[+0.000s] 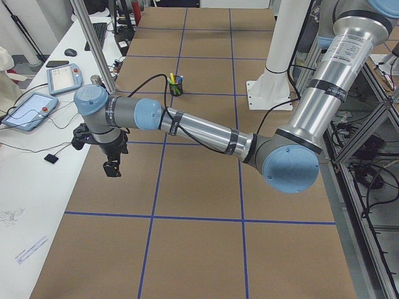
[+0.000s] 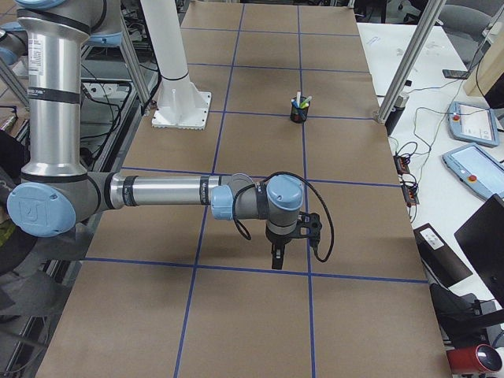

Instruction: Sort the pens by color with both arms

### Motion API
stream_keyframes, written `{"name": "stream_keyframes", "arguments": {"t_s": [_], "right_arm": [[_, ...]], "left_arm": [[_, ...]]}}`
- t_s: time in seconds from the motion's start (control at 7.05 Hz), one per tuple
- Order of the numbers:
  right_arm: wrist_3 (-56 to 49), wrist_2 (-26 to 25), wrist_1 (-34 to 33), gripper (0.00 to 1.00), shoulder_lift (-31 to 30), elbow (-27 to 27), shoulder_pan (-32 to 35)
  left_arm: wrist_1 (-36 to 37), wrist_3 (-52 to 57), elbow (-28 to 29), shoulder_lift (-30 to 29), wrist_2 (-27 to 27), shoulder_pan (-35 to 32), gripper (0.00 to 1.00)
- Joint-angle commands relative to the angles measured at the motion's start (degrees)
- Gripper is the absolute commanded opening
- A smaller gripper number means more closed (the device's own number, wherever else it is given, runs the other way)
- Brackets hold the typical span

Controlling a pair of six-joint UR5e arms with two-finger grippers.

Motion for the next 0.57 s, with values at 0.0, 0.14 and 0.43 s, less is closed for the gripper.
{"name": "stream_keyframes", "arguments": {"t_s": [0.0,0.14,0.43], "right_arm": [[0.07,0.02,-0.08,1.00,0.29,0.01,-0.55],[0.07,0.20,-0.26,1.00,1.42,0.36,-1.95],[0.24,0.46,-0.79,1.00,11.58,0.36,-7.73]], "left_arm": [[-0.16,1.13,2.18,-1.15,1.16,0.49,1.00],[0.10,0.27,3.07,-2.47,1.17,0.49,1.00],[0.28,-2.97,2.38,-3.61,0.74,1.02,1.00]]}}
